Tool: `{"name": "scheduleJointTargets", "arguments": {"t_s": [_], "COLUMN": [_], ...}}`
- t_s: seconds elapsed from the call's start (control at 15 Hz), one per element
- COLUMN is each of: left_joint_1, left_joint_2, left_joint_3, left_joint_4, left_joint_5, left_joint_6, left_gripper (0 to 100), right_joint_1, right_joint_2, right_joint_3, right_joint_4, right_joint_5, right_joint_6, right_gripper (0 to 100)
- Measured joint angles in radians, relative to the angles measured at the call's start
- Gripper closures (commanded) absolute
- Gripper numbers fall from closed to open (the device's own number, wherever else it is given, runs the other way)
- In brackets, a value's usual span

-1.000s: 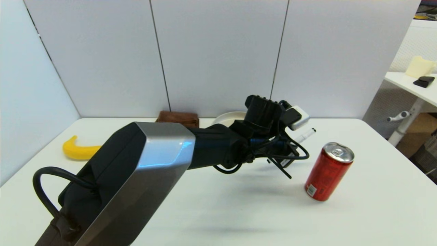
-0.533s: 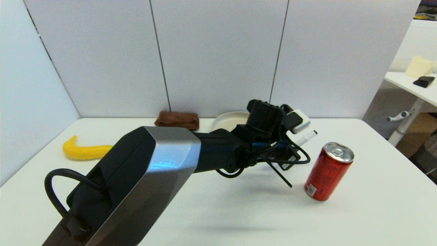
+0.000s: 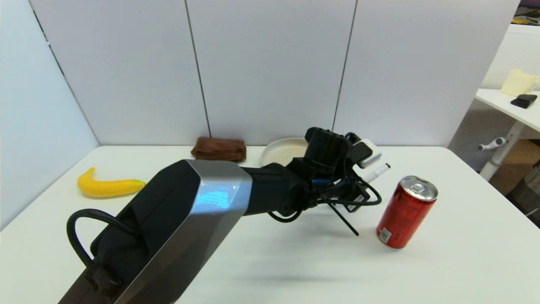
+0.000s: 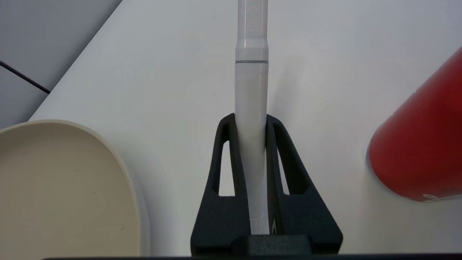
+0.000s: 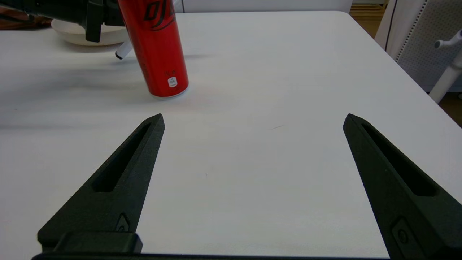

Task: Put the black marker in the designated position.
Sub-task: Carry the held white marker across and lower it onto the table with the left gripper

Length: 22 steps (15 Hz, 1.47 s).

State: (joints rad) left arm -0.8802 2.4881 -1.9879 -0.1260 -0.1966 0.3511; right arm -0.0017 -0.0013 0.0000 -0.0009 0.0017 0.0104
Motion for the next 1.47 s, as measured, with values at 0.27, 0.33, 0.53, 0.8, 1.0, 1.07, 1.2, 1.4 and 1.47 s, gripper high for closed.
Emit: {"name": "scheduleJointTargets", "arguments": {"t_s": [0.27,0.33,0.53,0.8,1.0,1.07,1.2,1.4,1.47], "left_joint_1": [0.0,0.0,0.0,0.0,0.0,0.0,0.0,0.0,0.0], "left_joint_2": [0.006,0.006,0.008,0.01,0.011,0.011,0.011,0.011,0.011], "left_joint_3": [-0.003,-0.003,-0.004,-0.004,-0.004,-0.004,-0.004,-0.004,-0.004], "left_joint_4": [0.001,0.0,0.001,0.001,0.001,0.001,0.001,0.001,0.001], "left_joint_5": [0.001,0.001,0.001,0.003,0.003,0.003,0.001,0.001,0.001], "left_joint_6": [0.0,0.0,0.0,0.001,0.003,0.003,0.003,0.003,0.003], "left_gripper": [100,100,100,100,100,100,100,100,100], "right_joint_1": [0.0,0.0,0.0,0.0,0.0,0.0,0.0,0.0,0.0], "right_joint_2": [0.0,0.0,0.0,0.0,0.0,0.0,0.0,0.0,0.0], "right_joint_3": [0.0,0.0,0.0,0.0,0.0,0.0,0.0,0.0,0.0], "right_joint_4": [0.0,0.0,0.0,-0.001,-0.001,-0.001,-0.001,0.0,0.0], "right_joint_5": [0.0,0.0,0.0,0.0,0.0,0.0,0.0,0.0,0.0], "right_joint_6": [0.0,0.0,0.0,0.0,0.001,0.0,0.0,0.0,0.0], "right_gripper": [0,0,0,0,0,0,0,0,0]}}
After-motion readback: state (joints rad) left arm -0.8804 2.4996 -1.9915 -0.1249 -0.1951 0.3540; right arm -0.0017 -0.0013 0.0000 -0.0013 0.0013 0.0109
